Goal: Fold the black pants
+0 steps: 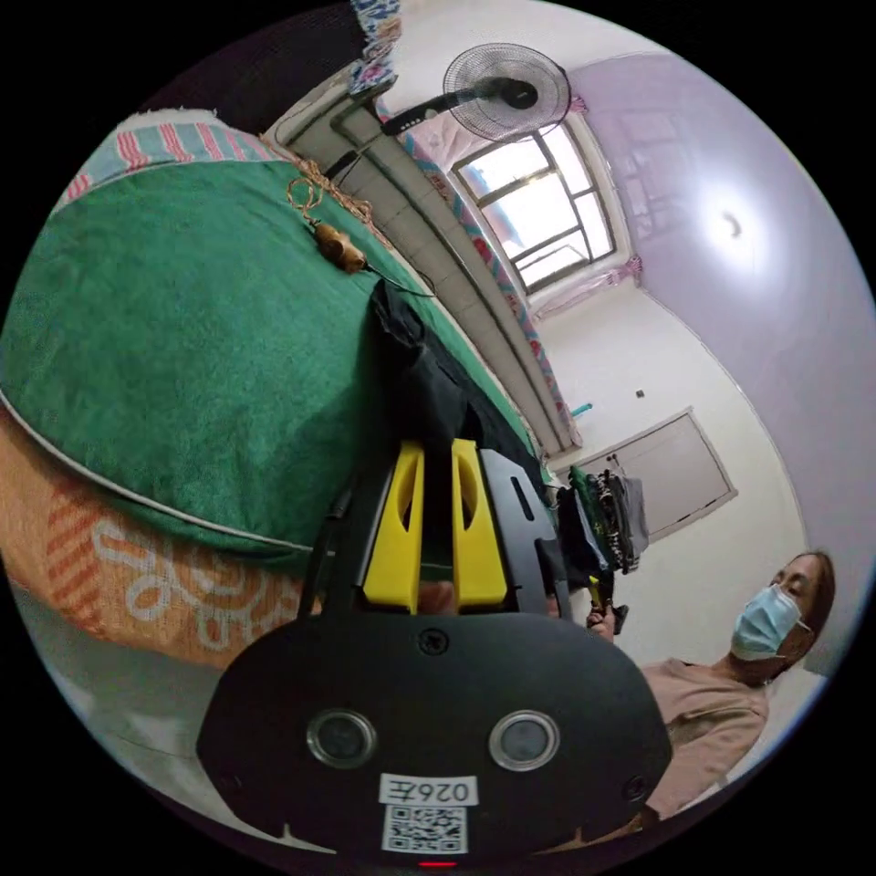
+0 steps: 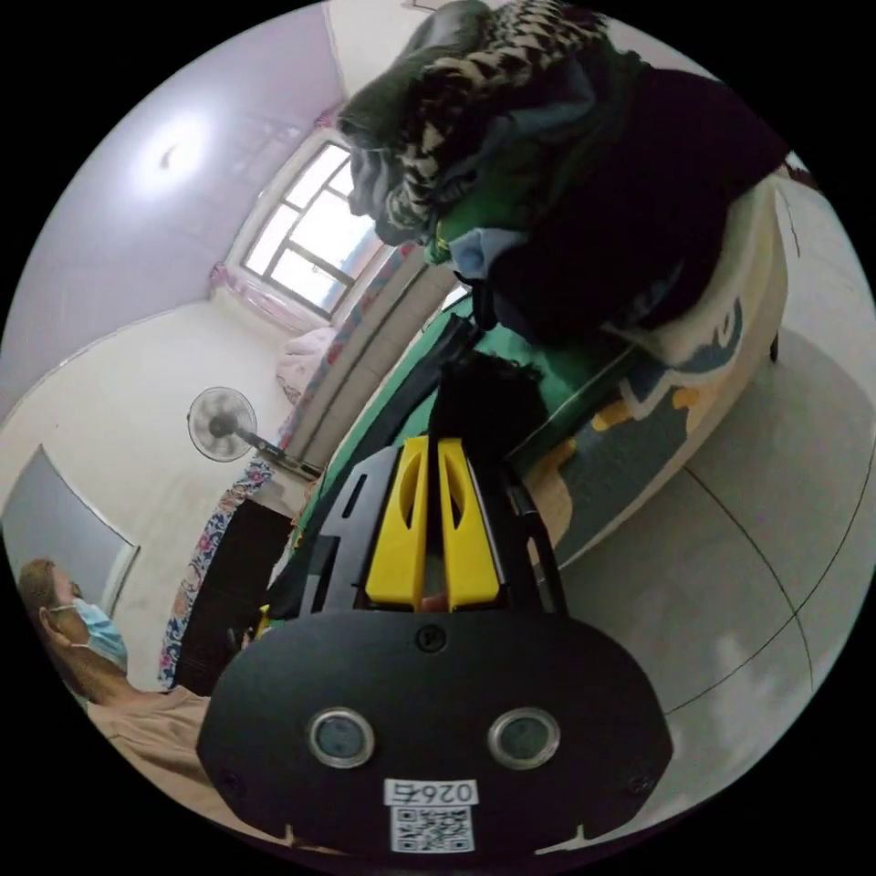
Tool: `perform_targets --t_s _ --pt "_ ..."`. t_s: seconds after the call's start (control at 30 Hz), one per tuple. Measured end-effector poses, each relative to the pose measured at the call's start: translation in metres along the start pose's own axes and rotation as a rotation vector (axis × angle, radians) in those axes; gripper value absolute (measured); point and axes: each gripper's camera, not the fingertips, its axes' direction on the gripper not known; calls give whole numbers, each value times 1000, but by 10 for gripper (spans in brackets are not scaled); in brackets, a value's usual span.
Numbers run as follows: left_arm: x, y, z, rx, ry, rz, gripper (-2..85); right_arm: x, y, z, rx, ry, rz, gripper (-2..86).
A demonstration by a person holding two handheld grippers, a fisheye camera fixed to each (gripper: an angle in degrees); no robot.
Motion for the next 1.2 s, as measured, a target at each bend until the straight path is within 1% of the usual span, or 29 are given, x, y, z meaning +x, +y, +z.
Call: perform_targets --t_s 0.03,0.1,0.17,0.23,0.33,0.4,0.5,0.57,0.63,0.77,0.93,1.07,1.1,1.2 --pt "-4 -1 -1 7 34 -16 53 3 -2 -3 26 -77 23 -14" --pt "-13 -7 -5 47 155 -61 50 -1 -7 -7 56 -154 35 -13" --pt "-12 -12 -10 86 205 -48 41 -10 -13 -10 79 -183 21 -14" --pt "-8 -16 -14 117 193 -20 31 -24 -20 -14 123 -263 -23 -14" --pt "-7 -24 -14 149 195 -28 21 -41 -34 -14 107 -191 -53 -14" --pt "-10 -33 -9 182 247 -73 18 -51 -45 -10 94 -154 -56 -14" --pt "-7 -52 6 231 313 -115 15 -75 -69 8 111 -189 -85 -13" --pt "0 -69 18 252 316 -117 15 -93 -90 28 125 -194 -111 -12" --pt "9 -89 32 259 304 -108 15 -120 -121 64 132 -142 -150 -11" --pt "24 -141 78 240 222 -101 17 -153 -167 131 123 -63 -187 -10" --pt "27 -192 149 202 117 -124 18 -185 -225 240 95 126 -228 -10" --pt "24 -229 223 154 12 -148 24 -191 -258 310 56 206 -198 -11" --pt "21 -236 245 142 -20 -167 28 -191 -267 335 35 254 -190 -10" --pt "10 -246 297 137 -85 -218 43 -190 -283 395 7 322 -145 -5"
